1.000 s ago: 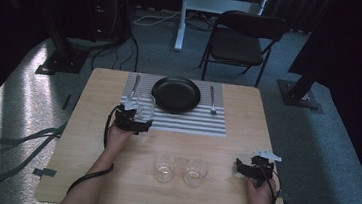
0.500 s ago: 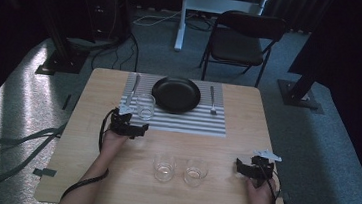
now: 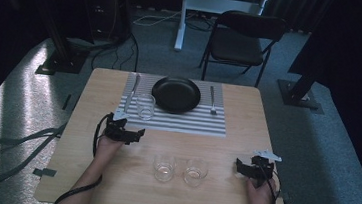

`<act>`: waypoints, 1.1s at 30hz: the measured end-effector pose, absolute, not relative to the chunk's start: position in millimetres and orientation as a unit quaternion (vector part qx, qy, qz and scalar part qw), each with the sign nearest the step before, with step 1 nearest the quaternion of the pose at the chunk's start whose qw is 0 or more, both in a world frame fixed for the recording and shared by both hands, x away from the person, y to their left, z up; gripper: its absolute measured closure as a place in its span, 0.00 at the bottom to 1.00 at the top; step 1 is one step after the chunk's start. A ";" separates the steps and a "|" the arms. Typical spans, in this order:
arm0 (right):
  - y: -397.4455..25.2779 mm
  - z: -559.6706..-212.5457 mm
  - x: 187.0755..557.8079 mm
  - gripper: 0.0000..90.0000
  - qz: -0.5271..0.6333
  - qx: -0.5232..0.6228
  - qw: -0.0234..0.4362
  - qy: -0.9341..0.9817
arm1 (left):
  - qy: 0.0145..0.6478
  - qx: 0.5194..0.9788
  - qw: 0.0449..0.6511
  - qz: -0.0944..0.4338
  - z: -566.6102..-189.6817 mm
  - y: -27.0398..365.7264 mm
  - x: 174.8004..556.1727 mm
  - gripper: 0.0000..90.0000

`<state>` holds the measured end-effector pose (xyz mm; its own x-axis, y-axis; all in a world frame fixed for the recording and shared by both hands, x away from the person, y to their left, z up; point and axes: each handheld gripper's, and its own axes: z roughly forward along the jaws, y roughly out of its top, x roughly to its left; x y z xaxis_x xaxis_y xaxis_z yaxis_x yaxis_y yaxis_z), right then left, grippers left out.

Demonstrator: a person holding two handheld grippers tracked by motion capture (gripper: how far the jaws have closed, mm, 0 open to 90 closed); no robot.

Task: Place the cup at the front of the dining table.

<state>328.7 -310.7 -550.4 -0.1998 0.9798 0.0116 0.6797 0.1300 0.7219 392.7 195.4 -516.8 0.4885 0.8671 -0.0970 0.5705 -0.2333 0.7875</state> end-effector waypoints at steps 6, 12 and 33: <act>-310.7 -550.4 328.7 0.14 0.307 0.584 0.244 0.711 | 0.474 0.759 0.407 0.184 -520.1 207.4 383.1 0.02; -310.7 -550.4 328.6 0.14 0.307 0.584 0.244 0.711 | 0.479 0.757 0.405 0.183 -523.1 217.0 375.5 0.02; -310.6 -550.3 328.6 0.14 0.308 0.584 0.244 0.710 | 0.476 0.758 0.410 0.179 -526.5 243.6 348.1 0.02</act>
